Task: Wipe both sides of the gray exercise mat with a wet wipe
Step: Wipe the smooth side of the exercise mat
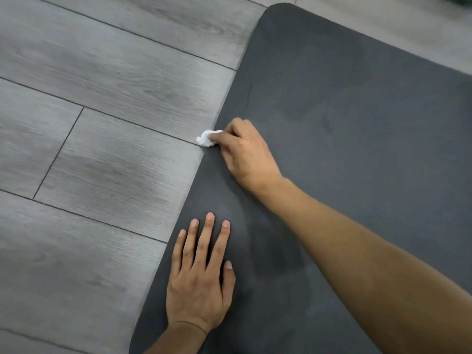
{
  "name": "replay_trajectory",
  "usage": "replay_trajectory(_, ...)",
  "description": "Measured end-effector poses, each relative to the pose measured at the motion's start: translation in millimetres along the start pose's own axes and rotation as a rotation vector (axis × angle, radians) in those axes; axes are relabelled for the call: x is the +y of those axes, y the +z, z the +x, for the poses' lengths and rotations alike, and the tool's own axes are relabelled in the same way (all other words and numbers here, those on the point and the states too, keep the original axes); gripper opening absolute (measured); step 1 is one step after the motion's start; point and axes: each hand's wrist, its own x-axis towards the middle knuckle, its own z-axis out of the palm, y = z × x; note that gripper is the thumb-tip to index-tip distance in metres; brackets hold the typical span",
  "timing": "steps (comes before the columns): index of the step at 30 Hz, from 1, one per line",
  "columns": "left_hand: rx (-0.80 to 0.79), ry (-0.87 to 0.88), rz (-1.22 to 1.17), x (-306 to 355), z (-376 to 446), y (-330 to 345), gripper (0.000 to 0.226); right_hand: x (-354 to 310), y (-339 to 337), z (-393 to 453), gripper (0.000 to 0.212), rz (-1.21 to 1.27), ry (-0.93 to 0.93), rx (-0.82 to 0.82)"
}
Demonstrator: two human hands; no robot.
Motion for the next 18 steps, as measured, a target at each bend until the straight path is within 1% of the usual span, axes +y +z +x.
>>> replay_trajectory(1, 0.001, -0.001, -0.007, 0, 0, 0, 0.066, 20, -10, 4, 0.027, -0.065, 0.049, 0.048)
replay_trajectory(2, 0.000, -0.001, -0.015, -1, -1, 0, 0.066, 46, -24, 7, 0.027, -0.167, 0.138, 0.123)
replay_trajectory(4, -0.003, -0.008, -0.020, 0, -1, 1, 0.067, 107, -64, 12, 0.031, -0.339, 0.419, 0.230)
replay_trajectory(5, -0.002, -0.002, -0.024, 0, -1, 1, 0.067, 132, -84, 9, 0.034, -0.379, 0.566, 0.267)
replay_trajectory(6, -0.002, 0.001, -0.027, 0, -1, 1, 0.067, 148, -97, 5, 0.036, -0.391, 0.691, 0.297)
replay_trajectory(8, -0.018, 0.002, -0.024, -1, 0, 2, 0.066, 145, -95, 4, 0.037, -0.376, 0.822, 0.331)
replay_trajectory(10, -0.032, -0.003, -0.022, -1, 0, -1, 0.066, 107, -69, 11, 0.034, -0.315, 0.797, 0.360)
replay_trajectory(12, -0.049, -0.007, 0.002, 1, -1, -2, 0.067, 58, -34, 10, 0.028, -0.207, 0.660, 0.337)
replay_trajectory(15, -0.046, 0.004, 0.023, 1, 0, -4, 0.067, -13, 10, -13, 0.023, -0.040, 0.430, 0.229)
replay_trajectory(16, -0.044, 0.006, 0.027, 1, 1, -4, 0.067, -24, 13, -22, 0.022, -0.015, 0.372, 0.195)
replay_trajectory(17, -0.041, 0.005, 0.032, 0, 0, -3, 0.066, -21, 10, -28, 0.021, -0.013, 0.330, 0.162)
replay_trajectory(18, -0.036, 0.003, 0.032, 0, 0, -3, 0.066, -8, 0, -30, 0.021, -0.048, 0.299, 0.164)
